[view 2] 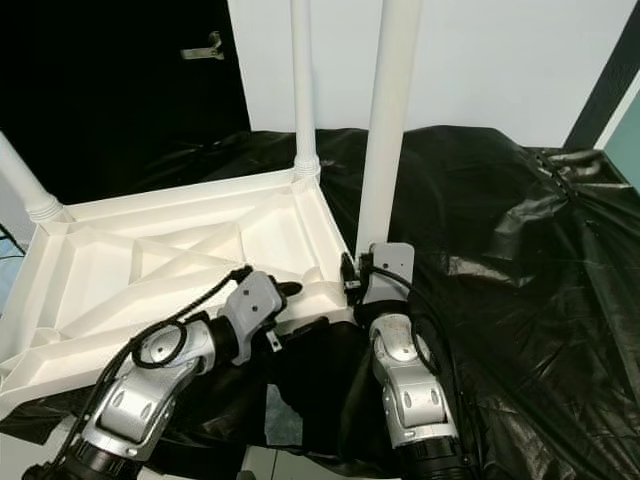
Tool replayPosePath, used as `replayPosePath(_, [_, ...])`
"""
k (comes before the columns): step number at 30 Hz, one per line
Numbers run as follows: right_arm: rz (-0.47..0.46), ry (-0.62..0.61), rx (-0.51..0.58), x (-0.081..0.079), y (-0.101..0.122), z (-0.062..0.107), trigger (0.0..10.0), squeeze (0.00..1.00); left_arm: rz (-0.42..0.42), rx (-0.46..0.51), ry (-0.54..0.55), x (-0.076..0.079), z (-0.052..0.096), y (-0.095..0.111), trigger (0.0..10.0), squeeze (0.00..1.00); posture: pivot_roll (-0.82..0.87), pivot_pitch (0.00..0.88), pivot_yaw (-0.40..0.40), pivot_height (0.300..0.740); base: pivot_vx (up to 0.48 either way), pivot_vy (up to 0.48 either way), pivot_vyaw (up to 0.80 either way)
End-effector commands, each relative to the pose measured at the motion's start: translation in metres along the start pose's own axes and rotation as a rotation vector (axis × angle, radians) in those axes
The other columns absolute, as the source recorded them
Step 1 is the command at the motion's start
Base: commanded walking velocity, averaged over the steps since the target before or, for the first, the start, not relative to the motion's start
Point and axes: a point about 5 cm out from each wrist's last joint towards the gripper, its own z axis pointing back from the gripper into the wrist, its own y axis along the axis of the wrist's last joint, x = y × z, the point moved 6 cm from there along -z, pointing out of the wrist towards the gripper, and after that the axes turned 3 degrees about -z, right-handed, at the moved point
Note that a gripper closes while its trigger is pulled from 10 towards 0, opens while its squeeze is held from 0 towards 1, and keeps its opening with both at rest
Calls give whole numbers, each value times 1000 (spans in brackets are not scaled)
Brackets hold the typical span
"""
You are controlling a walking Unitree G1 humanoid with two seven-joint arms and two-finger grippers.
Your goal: Building children table
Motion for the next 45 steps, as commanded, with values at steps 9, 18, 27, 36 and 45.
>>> replayPosePath(9, [28, 196, 43, -4, 13, 4, 10000, 459, -14, 4, 104, -13, 2, -1, 10000, 0, 64, 0, 13, 740, 0, 0, 0])
replayPosePath(18, [121, 529, 18, -19, 10, 7, 10000, 0, 3, 3, 71, -9, 3, -3, 10000, 0, 59, 0, 19, 740, 0, 0, 0])
replayPosePath(27, [231, 719, -58, -21, -3, 0, 3804, 0, 17, 6, 43, -8, 6, -4, 10000, 0, 77, 0, 11, 740, 0, 0, 0])
replayPosePath(36, [260, 637, -124, -7, -19, -12, 0, 0, 69, 20, -11, 7, 12, -5, 10000, 0, 95, 0, -5, 740, 0, 0, 0])
replayPosePath(45, [187, 431, -116, 2, -22, -16, 0, 0, 52, -2, 2, 9, 18, -12, 10000, 0, 96, 0, -10, 740, 0, 0, 0])
